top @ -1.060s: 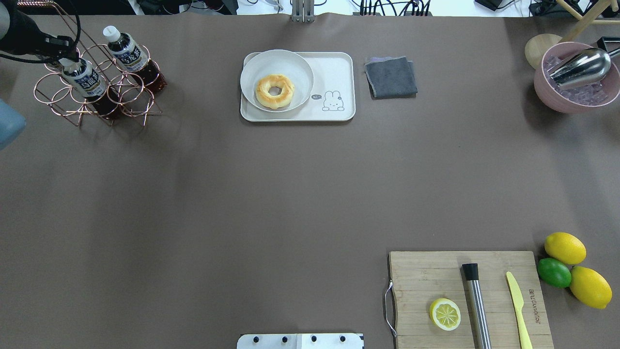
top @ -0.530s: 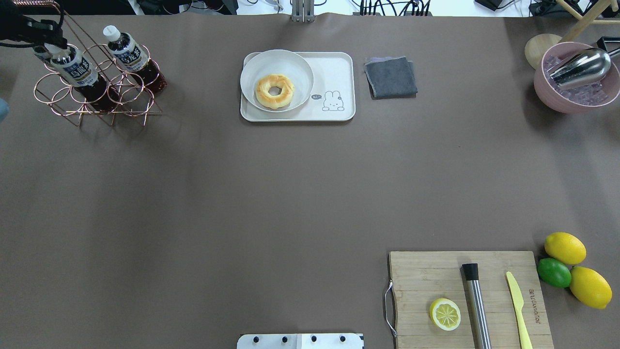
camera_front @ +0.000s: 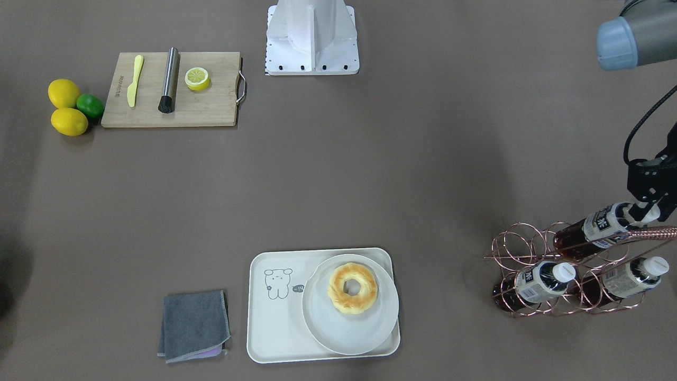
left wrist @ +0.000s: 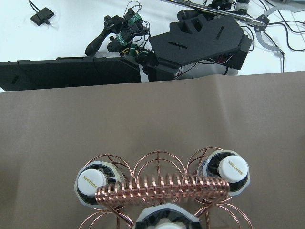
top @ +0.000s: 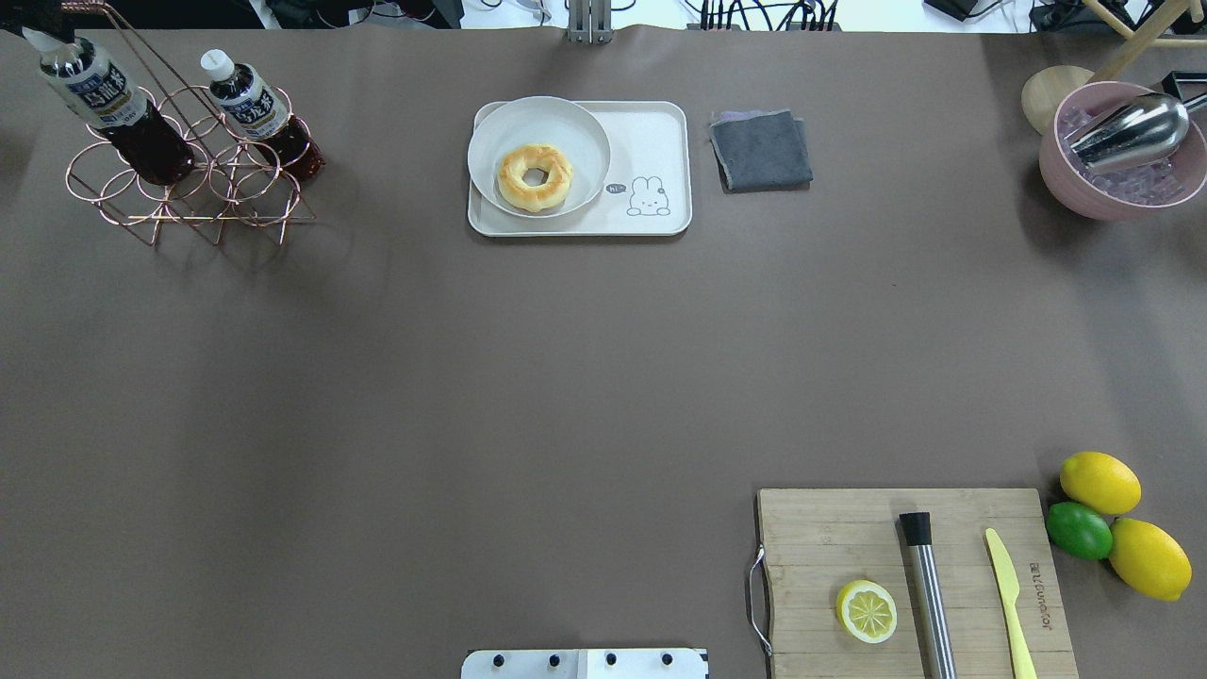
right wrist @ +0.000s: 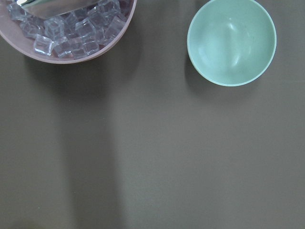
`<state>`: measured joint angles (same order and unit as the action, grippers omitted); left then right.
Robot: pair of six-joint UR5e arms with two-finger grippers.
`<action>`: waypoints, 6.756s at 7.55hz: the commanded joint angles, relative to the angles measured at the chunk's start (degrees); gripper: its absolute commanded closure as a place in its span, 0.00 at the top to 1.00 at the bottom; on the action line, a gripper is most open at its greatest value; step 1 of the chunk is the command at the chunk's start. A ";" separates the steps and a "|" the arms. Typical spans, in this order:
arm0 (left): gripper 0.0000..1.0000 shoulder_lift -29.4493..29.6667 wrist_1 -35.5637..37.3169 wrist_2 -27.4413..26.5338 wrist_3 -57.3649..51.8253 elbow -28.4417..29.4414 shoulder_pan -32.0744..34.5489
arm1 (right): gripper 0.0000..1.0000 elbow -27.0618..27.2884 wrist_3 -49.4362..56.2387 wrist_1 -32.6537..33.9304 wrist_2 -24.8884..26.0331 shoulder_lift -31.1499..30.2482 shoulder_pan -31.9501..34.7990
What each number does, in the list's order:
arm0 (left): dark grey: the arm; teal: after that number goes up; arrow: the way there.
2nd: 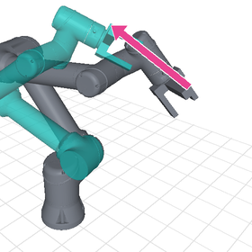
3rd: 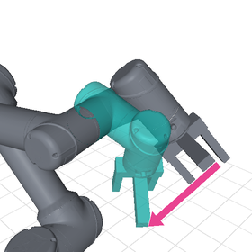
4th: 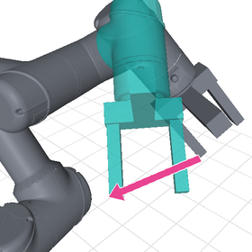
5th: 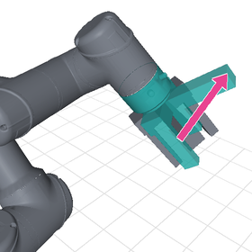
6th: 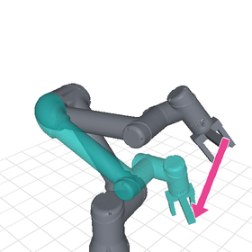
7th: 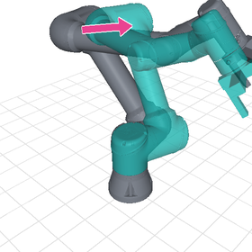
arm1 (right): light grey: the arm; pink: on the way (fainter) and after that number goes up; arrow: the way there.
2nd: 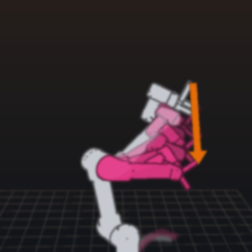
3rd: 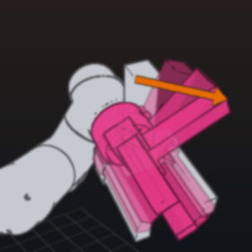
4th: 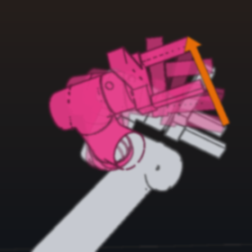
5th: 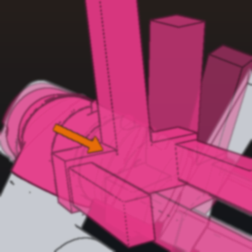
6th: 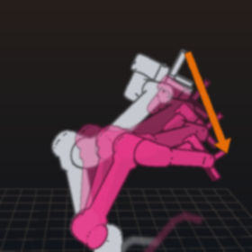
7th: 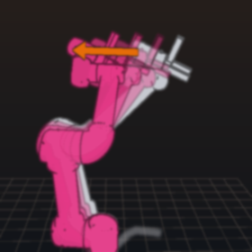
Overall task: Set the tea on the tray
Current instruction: 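Close the left gripper on the bottle cap and lift it upward, then lift the tea bottle out of the rack with the left gripper, then carry the bottle toward the tray and set it down on the table short of it, then withdraw the left gripper toward the rack while the right arm starts reaching out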
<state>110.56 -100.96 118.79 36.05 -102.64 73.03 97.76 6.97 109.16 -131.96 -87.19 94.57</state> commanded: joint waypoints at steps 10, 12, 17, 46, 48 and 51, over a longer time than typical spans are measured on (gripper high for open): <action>0.00 2.17 26.29 -11.00 22.54 -25.75 -18.94 | 1.00 -0.99 0.15 -0.09 -0.05 0.09 0.00; 0.00 11.39 34.65 -17.65 30.36 -24.89 -27.27 | 1.00 -1.25 -0.03 -2.70 -0.14 -0.26 0.00; 0.00 23.81 35.92 -27.61 44.87 -17.61 -40.56 | 1.00 -4.77 -0.12 -9.14 -0.14 -0.87 0.00; 0.97 15.16 30.13 -42.94 38.83 -20.21 -48.86 | 1.00 -4.15 -0.38 -10.37 -0.23 -2.55 2.55; 0.97 8.57 30.12 -42.50 38.74 -22.94 -47.63 | 1.00 -3.89 -0.55 -10.37 -2.05 -2.11 2.46; 0.97 0.12 30.03 -30.06 29.06 -27.42 -39.14 | 1.00 1.81 -3.26 -9.76 -6.28 -2.28 2.03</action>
<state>115.23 -70.91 81.16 73.28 -127.82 28.31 96.56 6.11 99.18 -136.15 -89.46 97.00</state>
